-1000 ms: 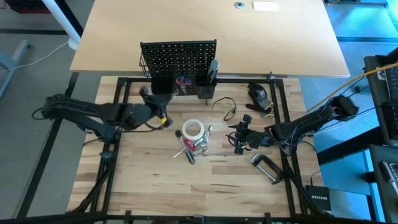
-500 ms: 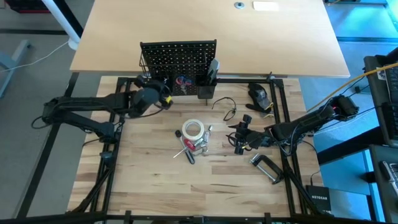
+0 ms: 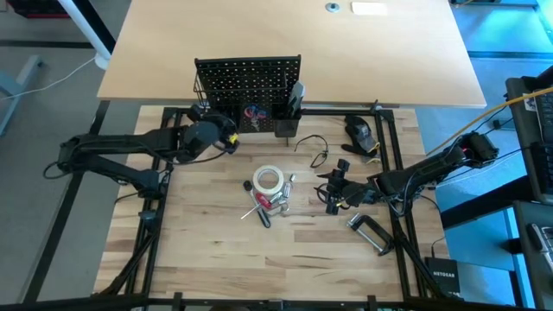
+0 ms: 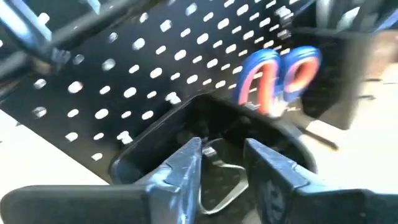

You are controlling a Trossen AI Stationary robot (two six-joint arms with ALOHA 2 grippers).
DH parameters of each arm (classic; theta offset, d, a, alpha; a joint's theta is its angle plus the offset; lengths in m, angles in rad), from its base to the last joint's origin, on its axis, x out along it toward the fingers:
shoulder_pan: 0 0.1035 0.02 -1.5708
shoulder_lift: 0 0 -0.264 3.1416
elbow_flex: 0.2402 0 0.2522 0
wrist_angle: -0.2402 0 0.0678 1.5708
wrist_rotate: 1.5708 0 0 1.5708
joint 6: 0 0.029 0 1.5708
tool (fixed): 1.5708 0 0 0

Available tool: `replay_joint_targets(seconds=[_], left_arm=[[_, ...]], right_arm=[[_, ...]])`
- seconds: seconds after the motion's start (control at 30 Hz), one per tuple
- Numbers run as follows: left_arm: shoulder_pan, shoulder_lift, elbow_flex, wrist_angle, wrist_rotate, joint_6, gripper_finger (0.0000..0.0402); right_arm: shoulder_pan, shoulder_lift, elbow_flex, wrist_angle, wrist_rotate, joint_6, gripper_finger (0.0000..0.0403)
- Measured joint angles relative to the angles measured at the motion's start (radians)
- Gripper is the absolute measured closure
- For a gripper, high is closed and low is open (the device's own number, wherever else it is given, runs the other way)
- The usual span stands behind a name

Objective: Hang tools onto peg board
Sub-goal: Put the silver socket into the left black bin on the peg board

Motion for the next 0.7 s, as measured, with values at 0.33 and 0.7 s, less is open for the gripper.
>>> replay_joint_targets(seconds=[0.33, 0.7], left_arm=[[-0.207, -0.102, 0.016, -0.15, 0.2, -0.109, 0.0265], [-0.523, -0.106, -0.19, -0.284, 0.254, -0.561, 0.0267]], right_arm=[[0.0, 0.0, 0.0, -0.006, -0.011, 0.005, 0.0205], [0.0, 0.0, 0.0, 0.004, -0.011, 0.002, 0.0205]])
